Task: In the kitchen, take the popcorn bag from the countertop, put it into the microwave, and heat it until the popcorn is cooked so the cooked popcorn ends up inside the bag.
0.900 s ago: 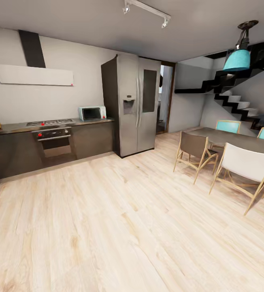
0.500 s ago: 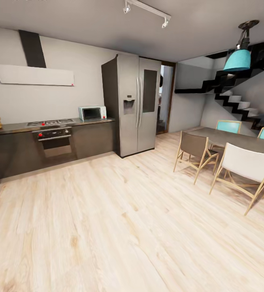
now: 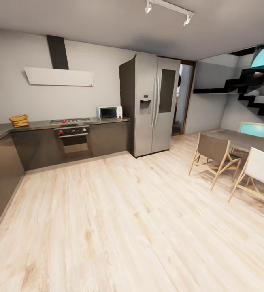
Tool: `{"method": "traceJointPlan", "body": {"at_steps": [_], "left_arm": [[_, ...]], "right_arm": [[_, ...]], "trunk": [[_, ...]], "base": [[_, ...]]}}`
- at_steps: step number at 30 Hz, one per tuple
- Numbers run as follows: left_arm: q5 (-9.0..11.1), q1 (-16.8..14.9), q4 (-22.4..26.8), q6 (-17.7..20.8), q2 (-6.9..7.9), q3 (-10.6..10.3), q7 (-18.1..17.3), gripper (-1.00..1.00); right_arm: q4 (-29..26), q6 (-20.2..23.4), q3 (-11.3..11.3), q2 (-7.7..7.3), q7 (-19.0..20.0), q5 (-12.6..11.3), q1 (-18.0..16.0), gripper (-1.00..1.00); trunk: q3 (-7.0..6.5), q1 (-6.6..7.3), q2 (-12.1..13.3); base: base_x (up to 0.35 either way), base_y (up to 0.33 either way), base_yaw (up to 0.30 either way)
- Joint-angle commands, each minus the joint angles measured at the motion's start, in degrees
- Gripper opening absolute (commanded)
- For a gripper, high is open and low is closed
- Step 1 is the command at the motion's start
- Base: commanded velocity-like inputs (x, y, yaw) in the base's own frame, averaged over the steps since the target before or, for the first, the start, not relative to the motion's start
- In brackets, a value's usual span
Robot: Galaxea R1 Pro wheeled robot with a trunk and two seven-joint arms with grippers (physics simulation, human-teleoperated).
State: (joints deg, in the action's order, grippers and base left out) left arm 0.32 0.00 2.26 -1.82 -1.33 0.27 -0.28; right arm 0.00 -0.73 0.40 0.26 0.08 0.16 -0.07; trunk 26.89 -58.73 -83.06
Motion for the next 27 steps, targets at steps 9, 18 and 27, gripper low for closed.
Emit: {"method": "traceJointPlan", "body": {"at_steps": [9, 18, 27], "left_arm": [[0.1, 0.0, 0.0, -0.1, 0.01, 0.0, -0.1, 1.00], [0.1, 0.0, 0.0, -0.1, -0.07, 0.1, 0.0, 1.00], [0.1, 0.0, 0.0, -0.1, -0.08, 0.1, -0.1, 1.00]], "right_arm": [[0.0, -0.1, 0.0, 0.00, 0.0, 0.0, 0.0, 1.00], [0.0, -0.1, -0.1, 0.00, 0.0, -0.1, 0.0, 1.00], [0.0, -0.1, -0.2, 0.00, 0.0, -0.3, 0.0, 1.00]], "trunk": [[0.04, 0.00, 0.0], [0.04, 0.00, 0.0], [0.04, 0.00, 0.0]], "base": [[0.000, 0.000, 0.269], [0.000, 0.000, 0.269], [0.000, 0.000, 0.139]]}}
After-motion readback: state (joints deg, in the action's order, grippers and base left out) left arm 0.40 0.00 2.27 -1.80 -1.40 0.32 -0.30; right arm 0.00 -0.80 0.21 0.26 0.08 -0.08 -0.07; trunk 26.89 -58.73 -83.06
